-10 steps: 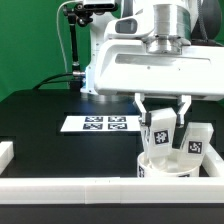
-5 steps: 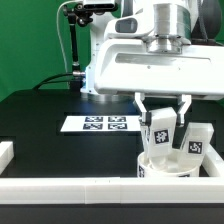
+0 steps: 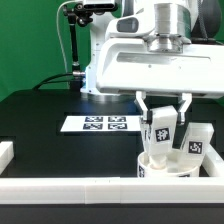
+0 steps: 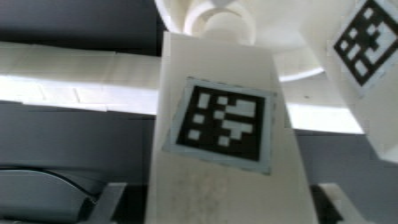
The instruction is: Assemble stool
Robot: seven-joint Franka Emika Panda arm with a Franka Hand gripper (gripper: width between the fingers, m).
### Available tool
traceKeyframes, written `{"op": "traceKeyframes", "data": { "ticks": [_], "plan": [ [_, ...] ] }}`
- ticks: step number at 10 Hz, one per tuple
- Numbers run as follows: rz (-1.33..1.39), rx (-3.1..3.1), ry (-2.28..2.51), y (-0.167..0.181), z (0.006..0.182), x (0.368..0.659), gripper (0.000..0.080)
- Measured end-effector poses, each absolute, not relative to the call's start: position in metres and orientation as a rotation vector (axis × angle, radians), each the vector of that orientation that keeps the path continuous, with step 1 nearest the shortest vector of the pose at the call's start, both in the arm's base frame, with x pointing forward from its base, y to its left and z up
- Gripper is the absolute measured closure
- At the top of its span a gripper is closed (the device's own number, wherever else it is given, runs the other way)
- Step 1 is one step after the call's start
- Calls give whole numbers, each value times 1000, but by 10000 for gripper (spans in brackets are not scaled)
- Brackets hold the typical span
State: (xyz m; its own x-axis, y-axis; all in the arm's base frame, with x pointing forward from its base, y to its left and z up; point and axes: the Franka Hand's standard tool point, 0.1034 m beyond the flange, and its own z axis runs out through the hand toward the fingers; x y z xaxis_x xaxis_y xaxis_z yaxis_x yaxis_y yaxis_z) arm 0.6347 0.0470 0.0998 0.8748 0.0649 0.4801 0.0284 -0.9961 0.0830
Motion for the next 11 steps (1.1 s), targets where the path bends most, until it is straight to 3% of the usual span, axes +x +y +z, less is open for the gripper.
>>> {"op": "traceKeyframes", "data": {
  "ticks": [11],
  "plan": [
    [785,2953,93,47,86,634,472]
  ]
}}
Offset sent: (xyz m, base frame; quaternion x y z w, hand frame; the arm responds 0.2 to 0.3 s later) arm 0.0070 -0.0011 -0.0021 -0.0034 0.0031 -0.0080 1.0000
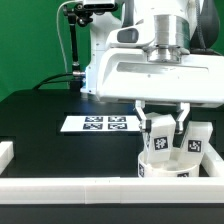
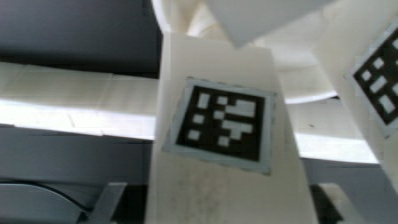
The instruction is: Assemble stool
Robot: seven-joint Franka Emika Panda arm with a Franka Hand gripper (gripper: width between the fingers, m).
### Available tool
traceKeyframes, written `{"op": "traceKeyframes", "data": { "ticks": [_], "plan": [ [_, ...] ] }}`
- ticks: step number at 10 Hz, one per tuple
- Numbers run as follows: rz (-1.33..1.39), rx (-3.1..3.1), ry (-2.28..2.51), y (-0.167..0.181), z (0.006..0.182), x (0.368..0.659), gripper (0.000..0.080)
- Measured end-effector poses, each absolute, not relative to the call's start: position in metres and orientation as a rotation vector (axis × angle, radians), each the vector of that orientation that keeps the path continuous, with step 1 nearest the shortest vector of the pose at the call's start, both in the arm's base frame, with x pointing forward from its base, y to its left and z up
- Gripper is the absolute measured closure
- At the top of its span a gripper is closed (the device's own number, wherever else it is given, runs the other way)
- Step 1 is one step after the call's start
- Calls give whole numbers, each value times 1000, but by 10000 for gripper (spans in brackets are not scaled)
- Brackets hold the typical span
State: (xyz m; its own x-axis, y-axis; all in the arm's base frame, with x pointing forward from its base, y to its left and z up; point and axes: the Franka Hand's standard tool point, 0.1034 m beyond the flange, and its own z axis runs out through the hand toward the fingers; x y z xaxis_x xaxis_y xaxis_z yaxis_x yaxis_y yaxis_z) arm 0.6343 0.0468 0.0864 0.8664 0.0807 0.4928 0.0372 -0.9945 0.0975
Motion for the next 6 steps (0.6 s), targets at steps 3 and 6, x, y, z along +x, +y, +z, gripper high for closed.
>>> {"op": "traceKeyframes", "data": {
  "ticks": [3,6],
  "plan": [
    [826,2938,103,47,86,636,467],
    [825,2938,102,47,86,636,273]
  ]
}}
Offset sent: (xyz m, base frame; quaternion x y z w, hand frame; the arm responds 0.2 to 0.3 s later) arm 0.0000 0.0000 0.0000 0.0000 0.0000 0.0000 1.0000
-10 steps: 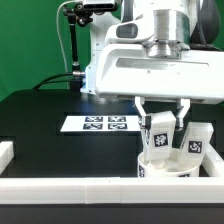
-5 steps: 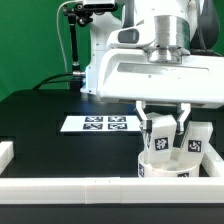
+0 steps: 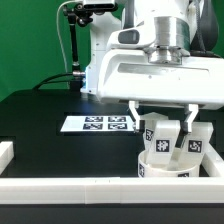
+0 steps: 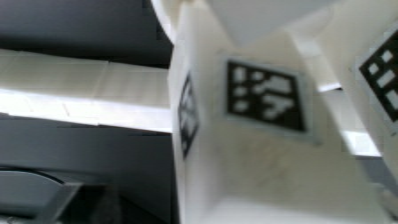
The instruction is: Assemble stool
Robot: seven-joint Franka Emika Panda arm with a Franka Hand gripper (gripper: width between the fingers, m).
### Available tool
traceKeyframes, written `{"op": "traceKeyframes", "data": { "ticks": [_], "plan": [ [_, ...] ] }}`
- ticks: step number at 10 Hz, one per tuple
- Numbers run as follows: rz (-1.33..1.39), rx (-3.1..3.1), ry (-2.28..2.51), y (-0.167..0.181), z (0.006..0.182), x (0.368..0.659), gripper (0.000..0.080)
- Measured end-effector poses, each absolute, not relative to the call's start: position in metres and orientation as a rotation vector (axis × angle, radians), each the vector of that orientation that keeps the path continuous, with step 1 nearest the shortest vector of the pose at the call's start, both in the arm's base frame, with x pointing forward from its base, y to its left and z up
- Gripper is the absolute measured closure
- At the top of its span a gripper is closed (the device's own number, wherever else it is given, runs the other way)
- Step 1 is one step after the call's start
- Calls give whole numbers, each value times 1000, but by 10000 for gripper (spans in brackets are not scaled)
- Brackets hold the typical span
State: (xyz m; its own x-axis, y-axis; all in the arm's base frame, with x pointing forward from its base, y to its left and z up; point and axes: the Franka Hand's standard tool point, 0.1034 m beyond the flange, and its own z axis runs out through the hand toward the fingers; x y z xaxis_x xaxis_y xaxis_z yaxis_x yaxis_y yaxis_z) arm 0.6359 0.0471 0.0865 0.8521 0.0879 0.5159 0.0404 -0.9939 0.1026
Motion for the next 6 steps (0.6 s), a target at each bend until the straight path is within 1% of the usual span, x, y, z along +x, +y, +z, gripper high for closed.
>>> {"op": "traceKeyframes", "data": {
  "ticks": [1,3,6],
  "plan": [
    [827,2939,101,48,88,637,176],
    [829,2944,104,51,91,637,151],
    [790,2970,88,49,112,640,150]
  ]
}}
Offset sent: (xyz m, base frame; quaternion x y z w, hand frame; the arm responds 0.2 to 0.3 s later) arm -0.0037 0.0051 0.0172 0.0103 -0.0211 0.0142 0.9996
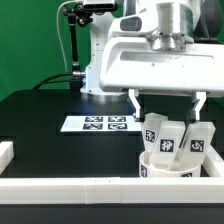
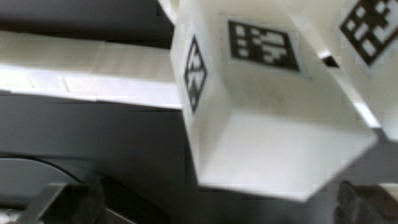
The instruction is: Assemble stool
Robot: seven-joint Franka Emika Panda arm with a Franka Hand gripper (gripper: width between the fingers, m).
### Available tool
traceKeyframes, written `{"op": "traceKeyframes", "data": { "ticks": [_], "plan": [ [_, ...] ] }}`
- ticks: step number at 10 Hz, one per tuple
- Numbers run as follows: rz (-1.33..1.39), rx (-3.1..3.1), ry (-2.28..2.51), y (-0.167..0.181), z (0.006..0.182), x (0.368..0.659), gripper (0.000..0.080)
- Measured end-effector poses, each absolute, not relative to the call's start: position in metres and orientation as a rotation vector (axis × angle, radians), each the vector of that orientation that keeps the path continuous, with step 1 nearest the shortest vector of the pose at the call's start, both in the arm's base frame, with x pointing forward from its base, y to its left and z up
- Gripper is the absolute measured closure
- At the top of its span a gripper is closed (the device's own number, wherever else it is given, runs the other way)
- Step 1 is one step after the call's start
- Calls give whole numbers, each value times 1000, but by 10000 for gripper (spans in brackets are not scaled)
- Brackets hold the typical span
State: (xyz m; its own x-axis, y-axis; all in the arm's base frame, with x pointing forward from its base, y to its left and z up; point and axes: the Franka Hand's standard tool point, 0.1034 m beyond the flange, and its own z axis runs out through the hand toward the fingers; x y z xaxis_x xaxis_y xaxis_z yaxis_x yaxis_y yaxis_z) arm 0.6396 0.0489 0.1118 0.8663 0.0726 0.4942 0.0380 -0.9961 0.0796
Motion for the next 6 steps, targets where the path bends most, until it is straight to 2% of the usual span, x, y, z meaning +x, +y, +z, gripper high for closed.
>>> {"op": "traceKeyframes", "data": {
  "ticks": [2,6],
  "plan": [
    [755,2986,72,44,122,642,150],
    [703,3001,74,46,117,640,150]
  ]
}}
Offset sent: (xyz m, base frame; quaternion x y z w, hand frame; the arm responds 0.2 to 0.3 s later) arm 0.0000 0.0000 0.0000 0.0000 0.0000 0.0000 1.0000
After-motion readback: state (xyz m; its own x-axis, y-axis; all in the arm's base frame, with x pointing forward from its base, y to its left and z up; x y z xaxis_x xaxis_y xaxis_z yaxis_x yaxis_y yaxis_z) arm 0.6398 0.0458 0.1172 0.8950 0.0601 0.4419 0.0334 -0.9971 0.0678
